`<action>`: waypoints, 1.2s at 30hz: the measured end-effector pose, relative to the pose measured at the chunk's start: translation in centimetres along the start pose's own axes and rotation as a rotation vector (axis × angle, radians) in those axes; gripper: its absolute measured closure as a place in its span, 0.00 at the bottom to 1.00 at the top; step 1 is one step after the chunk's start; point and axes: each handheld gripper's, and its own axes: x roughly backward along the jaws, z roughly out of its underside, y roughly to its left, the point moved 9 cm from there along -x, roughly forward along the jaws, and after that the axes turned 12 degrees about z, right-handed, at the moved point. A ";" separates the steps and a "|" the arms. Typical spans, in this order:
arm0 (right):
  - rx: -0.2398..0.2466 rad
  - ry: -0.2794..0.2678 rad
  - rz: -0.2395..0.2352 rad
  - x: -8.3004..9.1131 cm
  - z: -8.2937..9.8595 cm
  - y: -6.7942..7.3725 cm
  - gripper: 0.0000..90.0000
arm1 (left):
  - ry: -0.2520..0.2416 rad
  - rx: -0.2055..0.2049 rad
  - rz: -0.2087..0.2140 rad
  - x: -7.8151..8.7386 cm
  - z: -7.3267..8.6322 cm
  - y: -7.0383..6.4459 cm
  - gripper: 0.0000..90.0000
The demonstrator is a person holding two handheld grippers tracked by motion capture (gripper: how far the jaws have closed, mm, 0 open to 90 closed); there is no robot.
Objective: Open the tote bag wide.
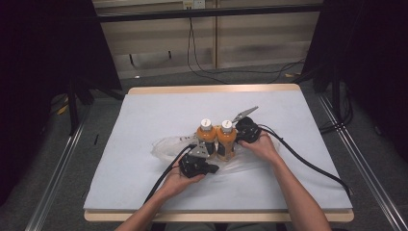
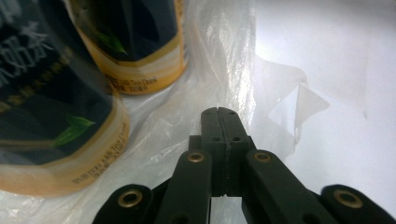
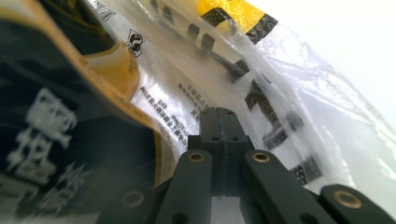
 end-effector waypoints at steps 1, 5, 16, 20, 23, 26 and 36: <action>-0.004 0.003 0.002 0.0 -0.1 0.0 1.00 | -0.002 -0.002 0.006 0.0 0.0 -0.1 1.00; 0.006 -0.007 0.026 -0.4 -0.4 -0.4 1.00 | -0.011 -0.021 0.036 -0.2 0.0 -0.7 1.00; -0.006 -0.014 0.083 -1.9 -2.0 -1.3 1.00 | 0.013 -0.036 0.024 -0.2 0.2 -1.2 1.00; -0.023 -0.020 0.072 -2.3 -2.5 -1.6 1.00 | -0.009 -0.043 0.041 -0.4 0.1 -1.4 1.00; -0.051 -0.007 0.073 -2.5 -2.7 -1.8 1.00 | -0.002 -0.047 0.048 -0.5 0.1 -1.7 1.00; -0.049 -0.004 0.080 -3.0 -3.2 -2.2 1.00 | 0.007 -0.047 0.057 -0.6 0.1 -1.9 1.00; -0.098 -0.025 0.092 -4.2 -4.4 -3.3 1.00 | 0.011 -0.056 0.071 -0.6 0.1 -2.1 1.00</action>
